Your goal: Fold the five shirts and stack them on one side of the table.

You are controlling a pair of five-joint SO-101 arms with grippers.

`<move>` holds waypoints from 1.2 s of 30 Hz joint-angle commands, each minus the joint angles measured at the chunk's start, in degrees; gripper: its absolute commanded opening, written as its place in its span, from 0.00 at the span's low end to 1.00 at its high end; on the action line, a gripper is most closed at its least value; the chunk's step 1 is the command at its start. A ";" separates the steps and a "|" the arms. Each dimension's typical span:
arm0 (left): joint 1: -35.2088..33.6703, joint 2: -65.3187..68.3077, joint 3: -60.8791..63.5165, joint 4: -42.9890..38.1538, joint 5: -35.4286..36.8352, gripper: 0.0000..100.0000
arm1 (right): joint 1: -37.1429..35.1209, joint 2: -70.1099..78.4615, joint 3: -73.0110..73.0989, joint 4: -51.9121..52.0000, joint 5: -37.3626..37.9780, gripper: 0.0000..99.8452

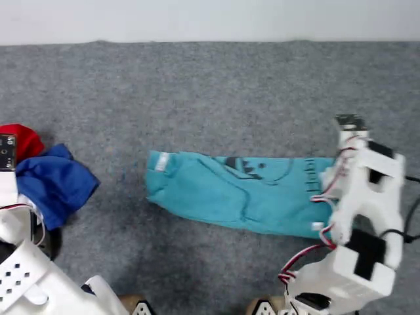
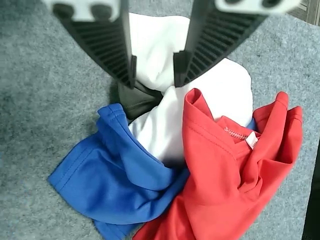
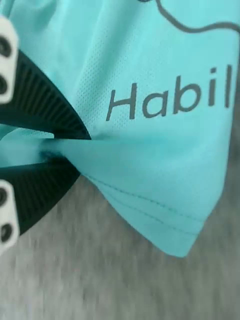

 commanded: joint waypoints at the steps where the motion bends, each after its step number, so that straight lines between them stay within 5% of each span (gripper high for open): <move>1: 0.53 -1.05 -0.66 -1.58 -0.44 0.14 | 6.81 3.12 -7.65 -0.22 7.03 0.01; 7: 0.53 -1.05 -0.66 -1.49 -0.44 0.14 | 10.59 7.87 -16.35 6.99 9.58 0.01; 18: 0.53 -1.05 -0.75 -3.96 -0.44 0.14 | -0.57 4.88 -27.25 28.44 2.90 0.01; 27: 0.53 -1.05 -0.75 -4.04 -0.44 0.14 | -21.32 -10.33 -27.25 34.15 -6.24 0.01; 36: 0.53 -1.14 -0.75 -4.04 -0.44 0.14 | -40.66 -6.81 -27.43 26.15 -14.07 0.01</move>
